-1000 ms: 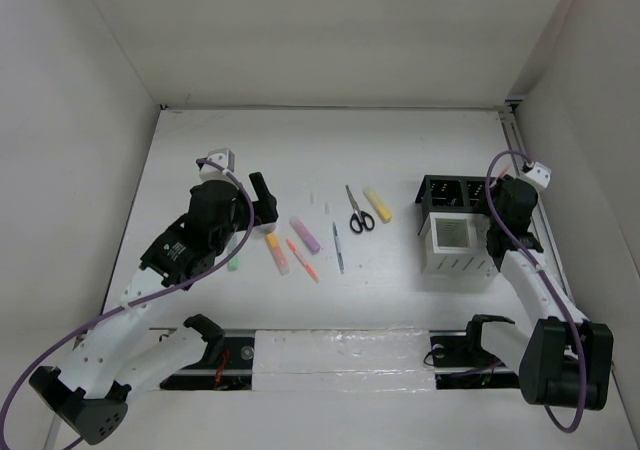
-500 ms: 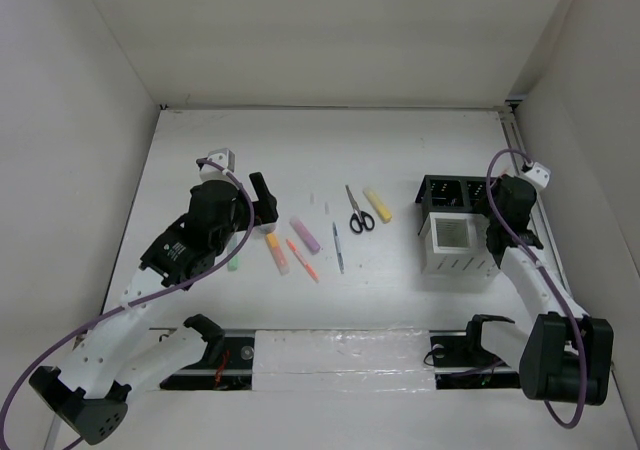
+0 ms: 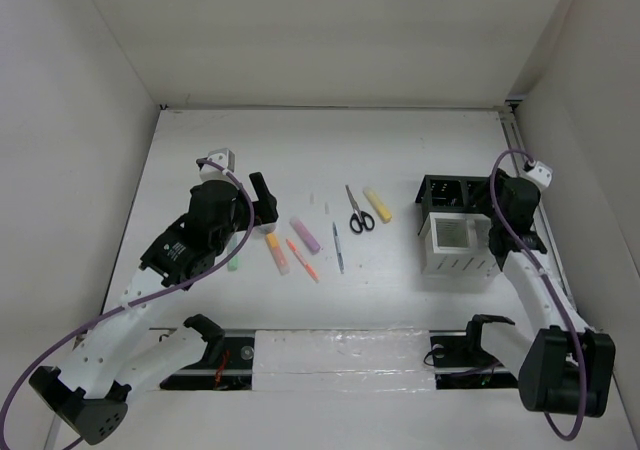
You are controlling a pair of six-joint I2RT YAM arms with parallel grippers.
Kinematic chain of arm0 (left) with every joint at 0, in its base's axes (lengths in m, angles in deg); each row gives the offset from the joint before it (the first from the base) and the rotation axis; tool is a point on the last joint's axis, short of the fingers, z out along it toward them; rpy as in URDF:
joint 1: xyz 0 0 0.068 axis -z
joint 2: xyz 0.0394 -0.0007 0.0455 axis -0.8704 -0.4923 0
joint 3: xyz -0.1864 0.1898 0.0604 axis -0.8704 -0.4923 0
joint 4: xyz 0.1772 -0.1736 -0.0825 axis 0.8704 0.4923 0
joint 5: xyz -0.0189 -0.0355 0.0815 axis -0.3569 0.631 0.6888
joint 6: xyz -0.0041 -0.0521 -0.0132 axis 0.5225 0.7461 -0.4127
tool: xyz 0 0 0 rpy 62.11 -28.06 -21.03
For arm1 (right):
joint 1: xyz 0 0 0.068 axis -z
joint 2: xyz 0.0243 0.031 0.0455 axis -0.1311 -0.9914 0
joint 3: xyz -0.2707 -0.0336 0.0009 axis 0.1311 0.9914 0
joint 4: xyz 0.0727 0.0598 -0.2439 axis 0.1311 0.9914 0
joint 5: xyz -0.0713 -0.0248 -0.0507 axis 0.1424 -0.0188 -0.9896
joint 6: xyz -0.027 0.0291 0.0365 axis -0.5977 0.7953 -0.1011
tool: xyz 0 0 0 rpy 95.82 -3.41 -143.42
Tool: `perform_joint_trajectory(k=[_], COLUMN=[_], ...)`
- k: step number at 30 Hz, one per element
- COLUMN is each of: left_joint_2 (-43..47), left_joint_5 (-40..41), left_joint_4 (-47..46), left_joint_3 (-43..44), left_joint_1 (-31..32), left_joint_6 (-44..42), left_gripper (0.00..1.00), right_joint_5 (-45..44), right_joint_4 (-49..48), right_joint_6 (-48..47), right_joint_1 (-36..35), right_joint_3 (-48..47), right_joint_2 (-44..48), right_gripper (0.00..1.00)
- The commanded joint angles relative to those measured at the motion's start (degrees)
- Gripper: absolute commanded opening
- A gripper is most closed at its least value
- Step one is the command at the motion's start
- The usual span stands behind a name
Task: Sort the stationery into containers
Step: Place the pen in the storage box, then pick up the pen from the center of the board.
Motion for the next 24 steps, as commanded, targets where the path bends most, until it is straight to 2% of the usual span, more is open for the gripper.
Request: perform_joint_trajectory(k=[1, 6, 9, 12, 13, 16, 19, 24], left_joint_2=[0.33, 0.33, 0.33, 0.33, 0.33, -1.07, -2.65, -4.68], left_joint_5=[0.35, 0.87, 1.49, 2.89, 2.89, 3.51, 4.03, 5.87], left_joint_4=[-1.53, -1.53, -1.0, -1.0, -0.48, 0.05, 1.1, 2.51], left_joint_3=[-0.6, -0.6, -0.6, -0.6, -0.6, 0.62, 1.24, 2.48], left_joint_1=[0.06, 0.06, 0.06, 0.06, 0.06, 0.06, -1.34, -2.67], left_joint_6=[-0.92, -0.92, -0.39, 0.31, 0.31, 1.62, 3.21, 6.03], left_gripper=[1.0, 1.0, 1.0, 1.0, 1.0, 1.0, 1.0, 1.0], right_joint_5=[3.46, 7.67, 9.61, 10.75, 11.71, 15.15, 15.68, 12.87], right_joint_4=[1.83, 6.39, 8.34, 11.15, 11.76, 14.49, 17.65, 17.66], right_joint_6=[0.34, -0.19, -0.72, -2.2, -2.73, -5.71, -9.84, -12.14], right_joint_1=[-0.53, -1.66, -3.16, -5.18, -5.79, -10.36, -18.7, -33.89], right_joint_3=[-4.13, -8.79, -12.04, -15.73, -16.79, -21.97, -26.54, -27.61], right_joint_2=[3.95, 5.89, 7.21, 7.92, 7.92, 6.08, 2.31, -1.83], right_gripper=[0.64, 0.74, 0.75, 0.86, 1.0, 1.0, 1.0, 0.99])
